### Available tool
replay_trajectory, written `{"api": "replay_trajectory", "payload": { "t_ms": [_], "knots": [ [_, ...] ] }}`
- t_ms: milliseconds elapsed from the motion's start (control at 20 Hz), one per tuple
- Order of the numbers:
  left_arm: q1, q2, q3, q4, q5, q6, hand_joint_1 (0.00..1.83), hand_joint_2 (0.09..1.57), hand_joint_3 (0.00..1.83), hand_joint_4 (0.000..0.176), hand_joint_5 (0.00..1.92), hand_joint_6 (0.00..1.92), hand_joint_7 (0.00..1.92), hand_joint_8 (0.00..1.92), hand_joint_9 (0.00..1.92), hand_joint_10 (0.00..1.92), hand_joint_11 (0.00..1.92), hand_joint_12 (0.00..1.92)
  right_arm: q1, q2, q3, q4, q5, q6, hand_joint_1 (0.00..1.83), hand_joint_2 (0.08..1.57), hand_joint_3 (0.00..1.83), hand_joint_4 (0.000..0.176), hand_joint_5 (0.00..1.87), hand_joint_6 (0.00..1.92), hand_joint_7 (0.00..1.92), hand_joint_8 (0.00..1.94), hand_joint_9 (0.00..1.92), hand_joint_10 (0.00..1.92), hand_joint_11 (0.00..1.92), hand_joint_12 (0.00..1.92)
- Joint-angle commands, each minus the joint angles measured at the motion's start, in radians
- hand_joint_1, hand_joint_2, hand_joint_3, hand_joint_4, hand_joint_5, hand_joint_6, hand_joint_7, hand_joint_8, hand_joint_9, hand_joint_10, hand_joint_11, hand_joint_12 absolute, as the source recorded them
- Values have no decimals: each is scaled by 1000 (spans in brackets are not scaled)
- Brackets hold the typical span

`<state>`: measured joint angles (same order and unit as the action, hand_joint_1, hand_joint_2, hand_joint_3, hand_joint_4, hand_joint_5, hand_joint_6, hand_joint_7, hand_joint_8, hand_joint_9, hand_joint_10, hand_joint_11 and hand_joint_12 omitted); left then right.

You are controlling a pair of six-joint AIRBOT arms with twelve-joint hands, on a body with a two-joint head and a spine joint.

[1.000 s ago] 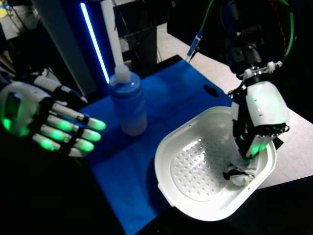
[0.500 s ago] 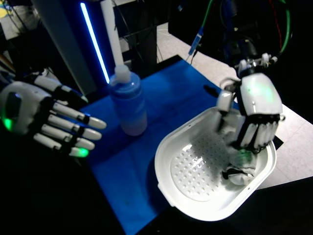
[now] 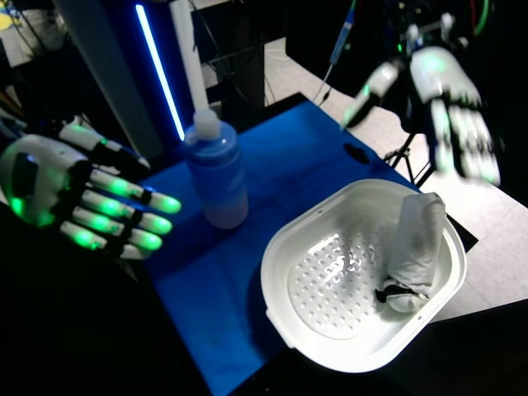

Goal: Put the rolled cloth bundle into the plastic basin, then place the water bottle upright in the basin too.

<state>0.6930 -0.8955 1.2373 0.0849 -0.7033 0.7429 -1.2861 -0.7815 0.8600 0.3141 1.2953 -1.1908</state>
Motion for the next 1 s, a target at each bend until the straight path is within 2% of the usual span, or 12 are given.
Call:
{"api": "replay_trajectory", "payload": {
  "t_ms": [0, 50, 100, 200, 250, 300, 350, 400, 550, 650, 750, 950],
  "knots": [
    [15, 19, -20, -44, -201, 1, 410, 877, 0, 176, 0, 0, 0, 0, 0, 0, 0, 0, 12, -7, 0, -7, 156, 18, 504, 1296, 0, 96, 184, 1, 174, 0, 163, 0, 0, 478],
    [29, 28, -30, -54, -216, 3, 410, 877, 0, 176, 0, 0, 0, 0, 0, 0, 0, 0, 12, -9, 0, -7, 161, 22, 504, 1296, 0, 96, 184, 1, 174, 0, 163, 0, 0, 478],
    [63, 48, -56, -72, -247, 9, 484, 865, 0, 176, 0, 0, 0, 0, 0, 0, 0, 0, 12, -16, 0, -5, 176, 29, 622, 1182, 0, 122, 129, 0, 136, 0, 150, 0, 0, 557],
    [150, 82, -120, -135, -333, 51, 499, 850, 0, 176, 0, 0, 0, 0, 0, 0, 0, 0, 12, -28, 1, -2, 207, 34, 700, 1098, 0, 175, 65, 0, 58, 0, 116, 0, 0, 483],
    [193, 94, -145, -175, -385, 74, 490, 832, 0, 176, 0, 0, 0, 0, 0, 0, 0, 0, 14, -32, 1, -2, 220, 42, 735, 1068, 0, 175, 46, 0, 60, 1, 114, 0, 0, 437],
    [271, 110, -182, -241, -476, 89, 497, 830, 0, 176, 0, 0, 0, 0, 0, 0, 0, 0, 19, -38, 1, -2, 232, 50, 758, 1038, 0, 159, 11, 0, 55, 0, 104, 0, 0, 422],
    [365, 118, -217, -306, -588, 88, 531, 809, 0, 176, 0, 0, 0, 0, 0, 0, 0, 0, 30, -45, 1, -2, 237, 53, 756, 998, 0, 173, 0, 0, 46, 1, 114, 2, 0, 463],
    [434, 118, -250, -352, -672, 86, 677, 811, 0, 176, 0, 0, 0, 0, 0, 0, 0, 0, 42, -50, 2, -2, 237, 54, 755, 960, 0, 176, 0, 0, 50, 2, 119, 3, 0, 469],
    [608, 115, -338, -450, -881, 83, 650, 856, 9, 176, 0, 0, 0, 0, 0, 0, 0, 0, 87, -92, 21, -3, 239, 75, 808, 898, 0, 176, 0, 0, 51, 0, 108, 1, 0, 469],
    [661, 102, -355, -494, -944, 63, 679, 861, 9, 176, 0, 0, 0, 0, 0, 0, 0, 0, 109, -126, 42, -3, 239, 97, 829, 864, 0, 176, 0, 0, 40, 0, 85, 0, 0, 380],
    [672, 82, -354, -510, -958, 48, 659, 846, 0, 176, 0, 0, 0, 0, 0, 0, 0, 0, 139, -158, 53, -3, 239, 97, 833, 840, 0, 176, 0, 0, 32, 0, 82, 0, 0, 319],
    [672, 58, -344, -516, -955, 21, 690, 846, 1, 176, 0, 0, 0, 0, 0, 0, 0, 0, 190, -209, 78, -20, 238, 98, 841, 858, 3, 176, 0, 0, 90, 6, 108, 3, 0, 404]
  ]
}}
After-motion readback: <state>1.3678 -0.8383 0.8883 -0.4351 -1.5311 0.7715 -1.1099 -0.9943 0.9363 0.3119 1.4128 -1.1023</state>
